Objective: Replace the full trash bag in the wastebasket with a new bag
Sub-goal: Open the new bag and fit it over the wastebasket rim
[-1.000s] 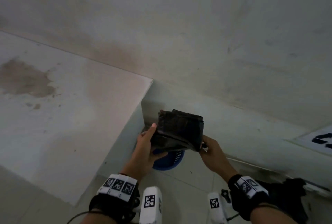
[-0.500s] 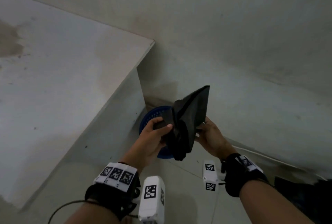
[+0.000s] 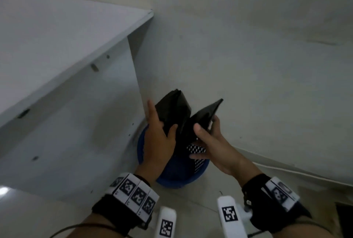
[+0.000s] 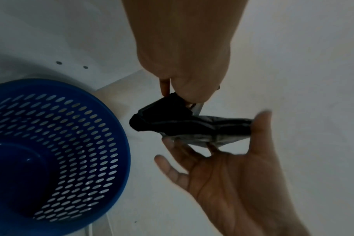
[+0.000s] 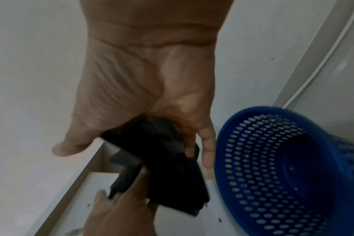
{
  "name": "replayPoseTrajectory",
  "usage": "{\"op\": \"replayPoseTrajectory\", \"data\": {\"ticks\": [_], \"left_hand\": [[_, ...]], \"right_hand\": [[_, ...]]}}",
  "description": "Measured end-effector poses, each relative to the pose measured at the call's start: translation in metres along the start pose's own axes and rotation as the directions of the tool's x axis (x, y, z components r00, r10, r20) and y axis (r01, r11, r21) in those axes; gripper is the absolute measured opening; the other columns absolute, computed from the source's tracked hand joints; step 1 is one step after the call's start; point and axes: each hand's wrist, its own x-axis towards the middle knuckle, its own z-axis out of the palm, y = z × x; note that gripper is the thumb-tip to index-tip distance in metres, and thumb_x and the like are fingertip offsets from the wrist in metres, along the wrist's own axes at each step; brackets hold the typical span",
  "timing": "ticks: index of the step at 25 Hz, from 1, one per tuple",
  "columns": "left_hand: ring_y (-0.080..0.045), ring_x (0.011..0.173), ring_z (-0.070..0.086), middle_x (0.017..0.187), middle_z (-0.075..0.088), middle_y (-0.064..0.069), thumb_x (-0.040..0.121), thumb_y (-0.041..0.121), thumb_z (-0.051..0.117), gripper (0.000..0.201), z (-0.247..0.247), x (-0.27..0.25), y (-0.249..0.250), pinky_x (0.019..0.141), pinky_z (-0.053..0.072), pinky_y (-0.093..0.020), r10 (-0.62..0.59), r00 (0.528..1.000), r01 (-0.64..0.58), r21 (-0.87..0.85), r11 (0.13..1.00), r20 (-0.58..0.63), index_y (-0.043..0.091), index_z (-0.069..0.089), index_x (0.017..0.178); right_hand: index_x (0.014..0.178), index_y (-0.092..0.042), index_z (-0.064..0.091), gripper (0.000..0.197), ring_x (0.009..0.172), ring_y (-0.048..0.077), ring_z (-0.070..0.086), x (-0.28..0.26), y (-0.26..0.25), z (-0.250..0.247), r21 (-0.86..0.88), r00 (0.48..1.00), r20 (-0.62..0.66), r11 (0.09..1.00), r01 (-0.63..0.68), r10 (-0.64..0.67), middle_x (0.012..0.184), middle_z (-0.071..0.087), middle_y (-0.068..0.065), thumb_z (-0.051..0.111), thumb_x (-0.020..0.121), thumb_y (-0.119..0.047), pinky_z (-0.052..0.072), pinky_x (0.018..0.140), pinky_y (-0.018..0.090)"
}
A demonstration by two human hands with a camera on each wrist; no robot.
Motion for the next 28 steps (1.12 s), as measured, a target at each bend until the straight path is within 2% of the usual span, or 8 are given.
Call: {"op": "replayPoseTrajectory", "data": {"ticks": [4, 7, 10, 12, 15, 18, 25, 28], "left_hand": [[-0.014, 0.097, 0.063, 0.117, 0.064, -0.006, 0.094, 0.009, 0.058, 0.047, 0.011, 0.006, -0.041, 0.069, 0.047, -0.005, 0.251, 0.962, -0.242, 0.086, 0.966, -0.109, 0.022, 0.04, 0.135], [-0.019, 0.064, 0.057, 0.078, 0.062, -0.008, 0.096, 0.008, 0.054, 0.018, 0.009, 0.022, -0.066, 0.055, 0.052, -0.037, 0.488, 0.86, -0.442, 0.26, 0.858, -0.149, 0.017, 0.053, 0.112], [-0.022, 0.063, 0.054, 0.073, 0.059, -0.011, 0.093, -0.002, 0.054, 0.015, 0.005, 0.031, -0.088, 0.052, 0.052, -0.042, 0.62, 0.771, -0.541, 0.363, 0.759, -0.145, 0.008, 0.061, 0.102], [-0.027, 0.066, 0.055, 0.074, 0.058, -0.015, 0.086, -0.012, 0.055, 0.023, 0.003, 0.029, -0.094, 0.052, 0.052, -0.044, 0.67, 0.736, -0.572, 0.436, 0.694, -0.1, 0.005, 0.064, 0.097], [-0.033, 0.073, 0.059, 0.08, 0.061, -0.02, 0.073, -0.02, 0.058, 0.031, 0.002, 0.018, -0.096, 0.051, 0.054, -0.044, 0.71, 0.704, -0.621, 0.487, 0.614, 0.004, -0.001, 0.069, 0.095], [-0.033, 0.092, 0.059, 0.103, 0.065, -0.019, 0.081, -0.011, 0.064, 0.031, 0.009, 0.008, -0.092, 0.068, 0.055, -0.038, 0.74, 0.665, -0.691, 0.461, 0.557, 0.102, 0.001, 0.069, 0.11], [-0.013, 0.088, 0.054, 0.103, 0.051, 0.001, 0.095, 0.027, 0.053, 0.019, -0.003, -0.007, -0.098, 0.074, 0.049, -0.03, 0.595, 0.8, -0.6, 0.147, 0.786, 0.081, 0.018, 0.049, 0.111], [-0.027, 0.115, 0.046, 0.13, 0.048, -0.007, 0.087, 0.041, 0.056, 0.045, -0.016, 0.01, -0.085, 0.095, 0.037, -0.043, 0.723, 0.69, -0.62, 0.548, 0.561, 0.04, 0.022, 0.054, 0.129]], "right_hand": [[0.128, -0.02, 0.054, 0.044, 0.101, 0.02, 0.067, 0.051, 0.046, -0.008, 0.078, 0.978, -0.209, 0.996, 0.043, -0.026, 0.119, 0.069, 0.006, 0.067, 0.088, -0.032, 0.061, 0.072, 0.042], [0.146, -0.016, 0.028, 0.095, 0.108, 0.025, 0.061, 0.079, 0.065, -0.032, 0.01, 0.895, -0.436, 0.993, 0.115, -0.099, 0.135, 0.055, 0.009, 0.082, 0.071, -0.038, 0.058, 0.065, 0.037], [0.151, -0.025, -0.01, 0.129, 0.138, 0.036, 0.029, 0.076, 0.06, -0.044, -0.296, 0.741, -0.621, 0.952, 0.083, -0.258, 0.158, 0.009, 0.013, 0.084, 0.065, -0.047, 0.042, 0.102, 0.052], [0.152, -0.024, 0.006, 0.108, 0.14, 0.036, 0.026, 0.064, 0.046, -0.039, -0.493, 0.7, -0.576, 0.863, 0.115, -0.422, 0.158, 0.01, 0.013, 0.075, 0.074, -0.052, 0.036, 0.107, 0.051], [0.133, -0.021, 0.049, 0.06, 0.117, 0.023, 0.054, 0.045, 0.033, -0.004, -0.511, 0.839, -0.252, 0.802, 0.308, -0.482, 0.133, 0.054, 0.007, 0.058, 0.086, -0.058, 0.046, 0.09, 0.037], [0.127, -0.019, 0.054, 0.06, 0.107, 0.018, 0.061, 0.045, 0.028, 0.031, -0.431, 0.929, -0.099, 0.856, 0.284, -0.358, 0.12, 0.064, 0.001, 0.055, 0.086, -0.062, 0.049, 0.089, 0.04], [0.106, -0.008, 0.064, 0.017, 0.089, 0.027, 0.067, 0.074, 0.046, 0.02, -0.358, 0.876, -0.17, 0.856, 0.372, -0.452, 0.1, 0.07, 0.015, 0.052, 0.097, -0.017, 0.056, 0.07, 0.038], [0.096, -0.009, 0.062, 0.012, 0.083, 0.028, 0.065, 0.074, 0.041, 0.012, -0.428, 0.841, -0.121, 0.792, 0.435, -0.527, 0.09, 0.067, 0.014, 0.05, 0.098, -0.012, 0.057, 0.077, 0.047]]}}
